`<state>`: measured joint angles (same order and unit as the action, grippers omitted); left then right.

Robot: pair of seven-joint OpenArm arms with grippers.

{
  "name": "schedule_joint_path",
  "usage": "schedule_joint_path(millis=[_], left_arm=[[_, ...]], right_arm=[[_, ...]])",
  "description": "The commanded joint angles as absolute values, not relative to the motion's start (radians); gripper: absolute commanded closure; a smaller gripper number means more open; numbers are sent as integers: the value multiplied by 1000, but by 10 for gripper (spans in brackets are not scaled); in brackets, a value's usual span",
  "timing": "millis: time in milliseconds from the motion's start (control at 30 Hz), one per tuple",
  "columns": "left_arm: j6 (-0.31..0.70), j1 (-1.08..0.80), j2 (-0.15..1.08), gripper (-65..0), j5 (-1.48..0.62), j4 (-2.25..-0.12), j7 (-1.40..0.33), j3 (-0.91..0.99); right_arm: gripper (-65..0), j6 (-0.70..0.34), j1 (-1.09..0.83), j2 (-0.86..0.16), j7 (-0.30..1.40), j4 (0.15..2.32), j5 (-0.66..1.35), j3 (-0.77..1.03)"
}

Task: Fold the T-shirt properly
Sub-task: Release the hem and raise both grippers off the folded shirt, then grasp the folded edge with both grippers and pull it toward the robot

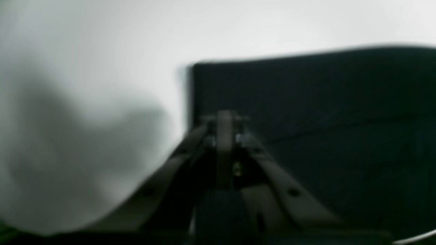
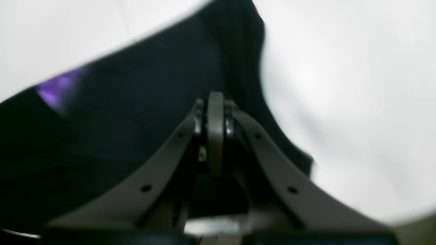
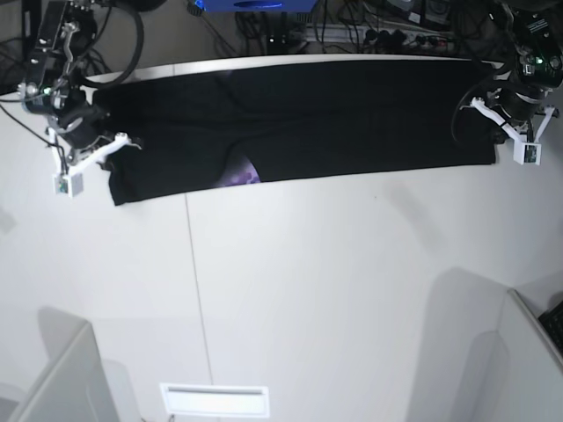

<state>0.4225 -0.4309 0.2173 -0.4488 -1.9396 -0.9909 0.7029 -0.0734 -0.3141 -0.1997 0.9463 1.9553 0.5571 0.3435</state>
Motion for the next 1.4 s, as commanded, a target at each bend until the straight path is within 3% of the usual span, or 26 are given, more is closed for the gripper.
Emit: schedule_joint_path(millis=[0, 267, 500, 600, 733, 933, 1100, 1233, 1367], left_arm=[[417, -418, 223, 0, -444, -1942, -977, 707], [418, -308, 136, 0, -265, -1862, -977, 702], [418, -280, 136, 0, -226, -1782, -975, 702], [418, -283, 136, 0, -226, -1787, -975, 702], [418, -288, 134, 0, -226, -1802, -975, 702], [418, -288, 131, 0, -219, -1773, -975, 702], [417, -294, 137, 0, -209, -1679, -862, 659], [415, -294, 133, 0, -139, -1596, -797, 613], [415, -255, 136, 0, -105, -1560, -759, 615]], right_arm=[[0, -79, -285, -211, 929, 1945, 561, 334], [0, -79, -81, -214, 892, 1618, 558, 280], [0, -79, -16, -240, 845, 1457, 392, 283], [0, -79, -22, -239, 825, 1475, 352, 283], [0, -79, -96, -237, 832, 1661, 352, 278], [0, -79, -194, -183, 1032, 1899, 354, 280], [0, -79, -255, -119, 1017, 1825, 351, 278], [0, -77, -268, -117, 891, 1690, 351, 277], [0, -73, -251, -117, 875, 1636, 351, 278]])
